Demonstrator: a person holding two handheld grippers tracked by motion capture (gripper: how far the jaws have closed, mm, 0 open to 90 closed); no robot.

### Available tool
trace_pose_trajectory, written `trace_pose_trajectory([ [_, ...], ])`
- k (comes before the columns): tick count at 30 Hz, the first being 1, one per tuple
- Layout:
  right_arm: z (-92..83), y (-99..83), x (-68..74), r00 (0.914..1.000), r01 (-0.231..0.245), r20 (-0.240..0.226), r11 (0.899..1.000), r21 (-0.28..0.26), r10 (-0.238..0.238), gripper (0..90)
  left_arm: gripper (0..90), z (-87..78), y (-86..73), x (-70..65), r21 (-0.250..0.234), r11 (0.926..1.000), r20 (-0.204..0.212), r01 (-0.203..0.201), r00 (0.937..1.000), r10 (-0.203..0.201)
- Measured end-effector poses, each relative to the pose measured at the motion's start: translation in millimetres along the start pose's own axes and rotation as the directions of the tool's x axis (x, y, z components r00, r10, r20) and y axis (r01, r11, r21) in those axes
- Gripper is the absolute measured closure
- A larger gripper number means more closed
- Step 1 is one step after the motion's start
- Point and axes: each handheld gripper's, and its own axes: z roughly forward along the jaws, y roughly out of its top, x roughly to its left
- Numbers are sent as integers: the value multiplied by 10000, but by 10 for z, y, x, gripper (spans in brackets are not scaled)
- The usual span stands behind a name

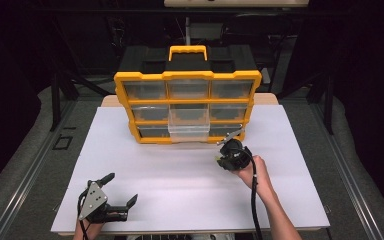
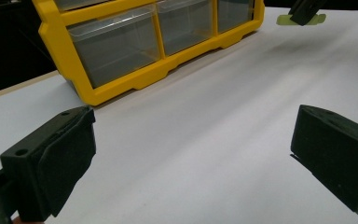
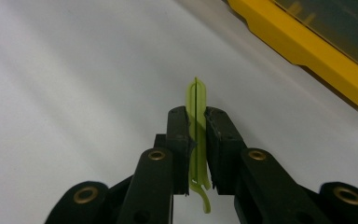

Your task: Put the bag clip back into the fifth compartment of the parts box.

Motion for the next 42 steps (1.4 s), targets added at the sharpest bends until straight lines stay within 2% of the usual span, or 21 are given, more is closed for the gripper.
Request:
trace_pose_trajectory([
  [5,-32,22,-27,9999,42,-134,10000,-70,-43,802,0,-8,-2,1,-6,10000,18,-25,10000,25],
  [9,-41,37,-47,9998,208,-7,9996,-189,-209,802,1,0,-1,0,30,10000,0,-61,10000,61],
  [10,-57,43,-58,9997,260,20,9996,-56,-260,802,1,-1,-1,0,33,10000,-9,-64,10000,64],
  [15,-107,27,-100,9999,158,52,9998,-84,-157,802,1,-11,-1,6,20,10000,-49,-57,10000,57],
  [16,-93,18,-111,9999,112,-128,9994,-342,-116,801,1,-11,0,6,35,10000,-46,-54,10000,54],
  [17,-111,23,-120,9999,144,-66,9998,-144,-145,801,1,-9,0,3,22,10000,-20,-31,10000,31],
  [22,-117,39,-130,9995,311,-33,9995,46,-311,802,1,-5,-4,1,86,9999,1,-83,10000,83],
  [25,-133,63,-141,9995,298,-72,9995,40,-298,802,1,-3,-8,17,62,10000,-12,27,10000,-27],
  [28,-159,100,-157,9993,368,-40,9993,89,-368,802,1,-13,-5,16,59,10000,2,-31,10000,31],
  [33,-221,163,-160,9978,665,42,9977,90,-665,802,1,-15,-4,19,84,10000,-17,-25,10000,25],
  [42,-293,242,-220,9982,590,88,9982,103,-591,803,2,-18,-4,15,83,10000,7,-19,10000,19],
])
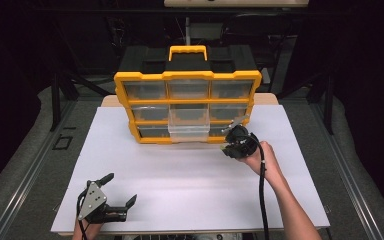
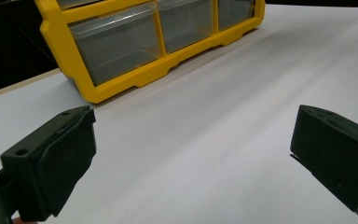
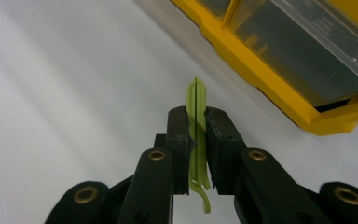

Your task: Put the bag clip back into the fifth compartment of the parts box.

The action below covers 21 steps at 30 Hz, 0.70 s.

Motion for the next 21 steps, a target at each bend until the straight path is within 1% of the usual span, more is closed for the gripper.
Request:
trace_pose_trajectory([
  [3,-16,27,-27,10000,71,-62,10000,1,-71,803,2,7,-1,2,22,10000,20,-10,10000,10],
  [7,-17,63,-46,9998,-79,-201,10000,40,80,802,2,11,1,-3,55,10000,36,-46,10000,46],
  [8,-19,75,-57,9998,-29,-219,9999,108,31,803,2,10,1,-4,52,10000,48,-46,10000,45],
  [10,-16,92,-63,9997,-57,-222,10000,66,59,803,2,13,0,-6,41,10000,89,-34,10000,34],
  [12,-31,118,-68,9998,7,-218,9999,138,-4,803,2,16,0,-2,48,10000,112,-43,9999,43],
  [14,-49,146,-72,9997,4,-247,10000,54,-2,803,2,19,0,-3,68,10000,117,-42,9999,41],
  [19,-93,207,-62,9996,192,-216,9998,43,-191,803,2,6,2,-6,18,10000,64,-37,10000,37],
  [21,-120,231,-65,9993,236,-284,9997,109,-232,803,2,5,2,-6,4,10000,69,-16,10000,16],
])
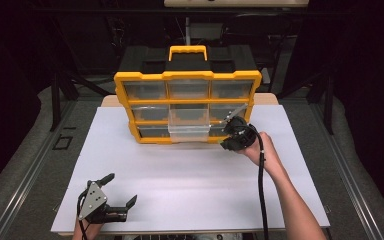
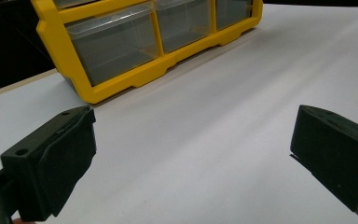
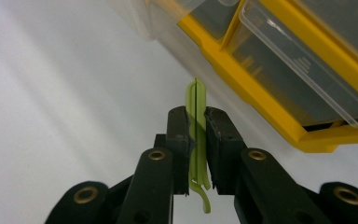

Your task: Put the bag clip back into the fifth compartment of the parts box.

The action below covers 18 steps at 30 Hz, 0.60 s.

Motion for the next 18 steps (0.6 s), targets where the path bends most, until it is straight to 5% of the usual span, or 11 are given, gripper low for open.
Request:
trace_pose_trajectory([
  [18,-153,147,-28,9999,133,32,9999,-26,-133,803,2,11,1,-6,38,10000,105,-28,9999,28],
])
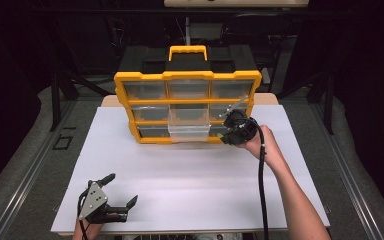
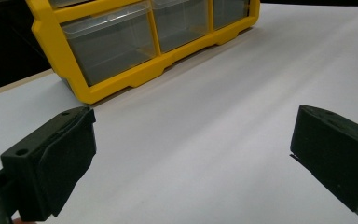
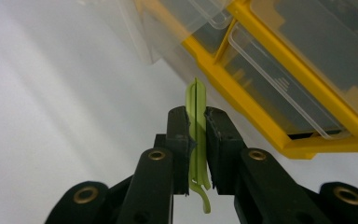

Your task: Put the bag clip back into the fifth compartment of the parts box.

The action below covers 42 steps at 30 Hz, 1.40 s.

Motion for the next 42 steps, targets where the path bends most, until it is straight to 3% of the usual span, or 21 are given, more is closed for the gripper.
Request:
trace_pose_trajectory([
  [28,-252,332,-20,9987,431,281,9988,-223,-425,803,2,-3,0,9,-2,10000,-44,34,10000,-34],
  [42,-365,438,-36,9981,430,455,9982,-419,-411,803,2,-5,-3,8,40,10000,-66,88,9999,-88],
])
